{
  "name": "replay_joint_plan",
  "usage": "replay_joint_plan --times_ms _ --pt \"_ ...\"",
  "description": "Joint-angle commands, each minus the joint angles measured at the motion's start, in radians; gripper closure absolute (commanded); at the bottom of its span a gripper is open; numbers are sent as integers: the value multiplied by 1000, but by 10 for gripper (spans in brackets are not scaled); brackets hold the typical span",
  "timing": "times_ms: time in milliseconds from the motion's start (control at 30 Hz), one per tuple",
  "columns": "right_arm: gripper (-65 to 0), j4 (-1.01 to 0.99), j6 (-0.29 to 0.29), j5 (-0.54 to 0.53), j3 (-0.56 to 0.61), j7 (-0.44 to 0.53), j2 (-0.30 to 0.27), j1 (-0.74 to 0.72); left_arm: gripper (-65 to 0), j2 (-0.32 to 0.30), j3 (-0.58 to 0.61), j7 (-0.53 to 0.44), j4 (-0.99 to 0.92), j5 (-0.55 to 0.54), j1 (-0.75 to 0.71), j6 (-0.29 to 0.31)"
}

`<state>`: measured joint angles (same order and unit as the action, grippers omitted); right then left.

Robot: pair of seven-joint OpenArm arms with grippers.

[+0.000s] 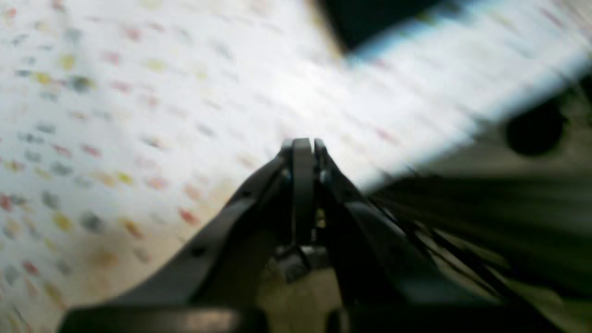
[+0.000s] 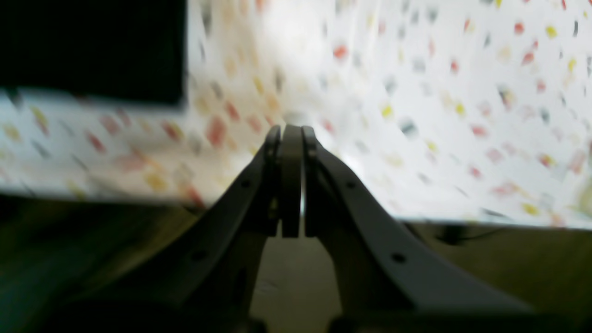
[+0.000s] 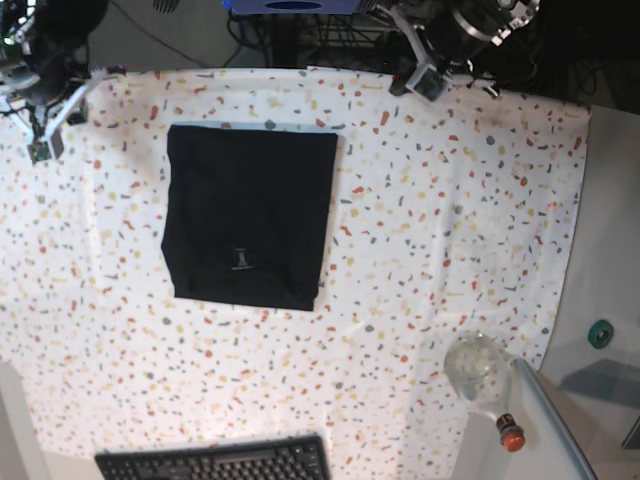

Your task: Layout the t-shirt on the table in an organized manner, then fold the t-shirt properly

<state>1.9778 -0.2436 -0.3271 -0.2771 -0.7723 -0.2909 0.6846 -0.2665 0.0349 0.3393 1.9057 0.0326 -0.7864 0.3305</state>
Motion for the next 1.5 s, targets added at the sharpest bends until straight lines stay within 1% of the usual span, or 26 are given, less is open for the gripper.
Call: replay_joint_plan --times_ms 0,33,100,167,233,267,300,367,400,433,467,533,633,667,700,733,800,867,933,967,1033,1200,1433,1467 --pt "0 18 -59 -8 -37 -5 -17 40 0 -15 -2 -15 22 -1 -52 -3" --pt "0 16 -132 -8 -69 -23 -20 82 0 -20 -2 -15 22 3 -92 -3" --pt "0 12 -236 -5 -104 -80 -20 152 0 -20 -2 -15 15 5 -166 -6" --pt "0 -10 -290 -5 -113 -118 -21 212 0 -20 4 -16 -11 5 -230 -8" --pt "0 -68 -297 -4 -96 -123 -24 255 0 -18 10 -35 -85 5 -270 -8" --pt "0 -107 -296 -4 -73 -117 -35 261 0 -14 10 -64 -140 5 -273 -8" --pt "0 -166 -294 -4 -30 -95 -64 261 0 -7 10 -119 -229 5 -270 -8" --pt "0 -328 -288 0 114 -13 -112 229 0 28 10 -279 -447 5 -224 -9" --pt "0 -404 -270 10 183 32 -135 202 0 45 10 -357 -556 5 -192 -9" --pt "0 -499 -236 32 258 83 -152 162 0 60 10 -446 -693 5 -149 -9" --pt "0 -591 -199 56 319 132 -153 122 0 74 10 -535 -834 5 -100 -9" --pt "0 -771 -133 99 419 225 -140 36 0 103 10 -701 -1104 5 5 -9" --pt "0 -1082 -73 127 568 380 -89 -111 0 138 10 -945 -1537 5 186 -9" --pt "0 -1198 -58 128 623 439 -69 -170 0 146 10 -1012 -1673 5 250 -9" --pt "0 -1314 -46 130 665 498 -44 -220 0 151 10 -1060 -1787 7 310 -9" --pt "0 -1443 -30 130 701 580 -9 -280 0 149 10 -1086 -1876 7 362 -9" --pt "0 -1682 14 130 717 768 74 -374 0 144 10 -1077 -1906 7 430 -9" --pt "0 -1867 54 131 723 976 152 -438 0 141 9 -1031 -1880 5 448 -9" --pt "0 -1957 77 133 724 1117 198 -464 0 141 9 -963 -1811 5 462 -8" --pt "0 -1975 82 133 724 1151 212 -467 0 141 9 -922 -1785 5 468 -6" --pt "0 -1975 82 133 724 1147 213 -467 0 141 10 -866 -1758 7 482 -6" --pt "0 -1937 82 130 717 1106 198 -464 0 143 9 -863 -1761 3 509 -8" --pt "0 -1932 82 128 715 1111 193 -447 0 143 10 -863 -1807 3 506 -12" --pt "0 -1932 82 128 715 1111 193 -447 0 143 10 -863 -1811 3 506 -21"
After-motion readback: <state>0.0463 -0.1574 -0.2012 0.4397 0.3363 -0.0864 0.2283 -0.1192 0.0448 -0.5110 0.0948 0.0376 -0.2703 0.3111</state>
